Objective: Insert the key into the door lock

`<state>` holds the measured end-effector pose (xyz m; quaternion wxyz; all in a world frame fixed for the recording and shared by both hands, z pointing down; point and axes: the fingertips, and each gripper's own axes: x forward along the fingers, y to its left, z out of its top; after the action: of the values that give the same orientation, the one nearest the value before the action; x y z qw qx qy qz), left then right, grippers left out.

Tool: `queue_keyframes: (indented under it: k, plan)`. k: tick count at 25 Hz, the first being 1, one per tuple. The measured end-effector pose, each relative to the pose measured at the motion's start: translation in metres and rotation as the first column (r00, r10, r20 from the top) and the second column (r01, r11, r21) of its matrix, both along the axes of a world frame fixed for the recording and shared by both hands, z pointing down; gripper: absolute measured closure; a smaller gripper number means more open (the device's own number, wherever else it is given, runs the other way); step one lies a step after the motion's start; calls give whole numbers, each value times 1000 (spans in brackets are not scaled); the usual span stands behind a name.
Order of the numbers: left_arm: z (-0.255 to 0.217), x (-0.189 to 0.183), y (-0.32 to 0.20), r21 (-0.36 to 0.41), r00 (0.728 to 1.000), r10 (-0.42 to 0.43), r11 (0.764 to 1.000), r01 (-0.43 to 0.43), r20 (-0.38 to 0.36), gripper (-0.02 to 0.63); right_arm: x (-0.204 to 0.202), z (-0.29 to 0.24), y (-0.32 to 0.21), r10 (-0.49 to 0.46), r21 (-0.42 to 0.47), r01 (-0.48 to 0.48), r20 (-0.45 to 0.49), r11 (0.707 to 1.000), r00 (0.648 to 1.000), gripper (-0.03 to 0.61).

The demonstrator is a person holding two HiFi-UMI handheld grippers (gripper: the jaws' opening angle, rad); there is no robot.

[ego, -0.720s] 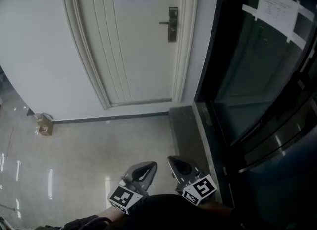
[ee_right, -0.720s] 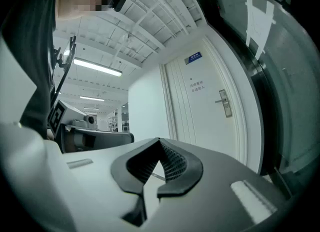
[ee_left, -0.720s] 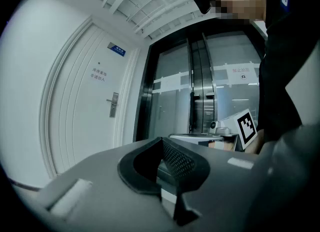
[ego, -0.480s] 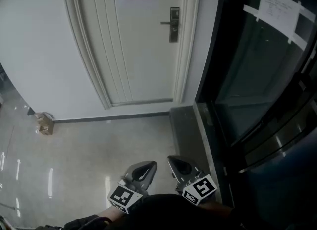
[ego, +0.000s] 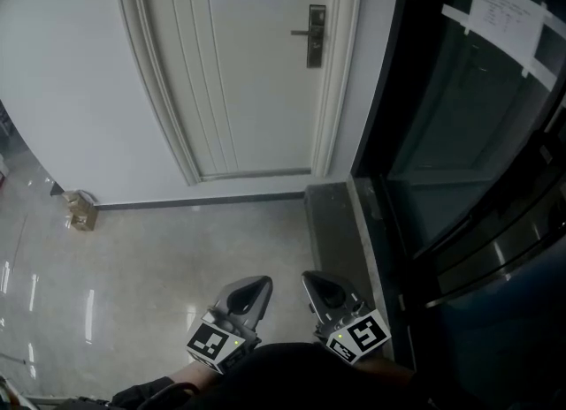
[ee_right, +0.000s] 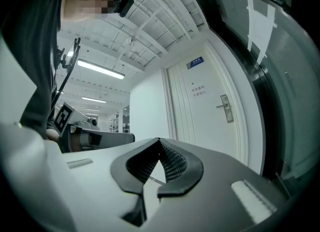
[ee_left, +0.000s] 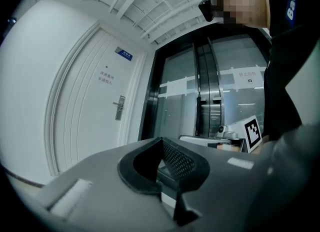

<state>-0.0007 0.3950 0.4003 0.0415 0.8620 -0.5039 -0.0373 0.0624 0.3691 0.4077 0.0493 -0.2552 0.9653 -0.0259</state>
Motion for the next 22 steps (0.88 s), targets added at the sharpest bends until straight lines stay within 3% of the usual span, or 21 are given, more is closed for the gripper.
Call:
queue_keyframes:
  k: [6, 16, 22]
  plan:
    - [5, 29, -3, -35, 1000, 16, 999, -16, 12, 598, 16, 7, -6, -8, -36, 8, 12, 999, 1000, 574]
    - [-2, 80, -33, -65, 997, -63, 996, 66, 39, 598, 79, 14, -50, 0, -78, 3, 51, 997, 999, 575]
    - [2, 86, -46, -87, 996, -82, 993, 85, 37, 598, 84, 19, -62, -22, -90, 27, 52, 996, 998, 575]
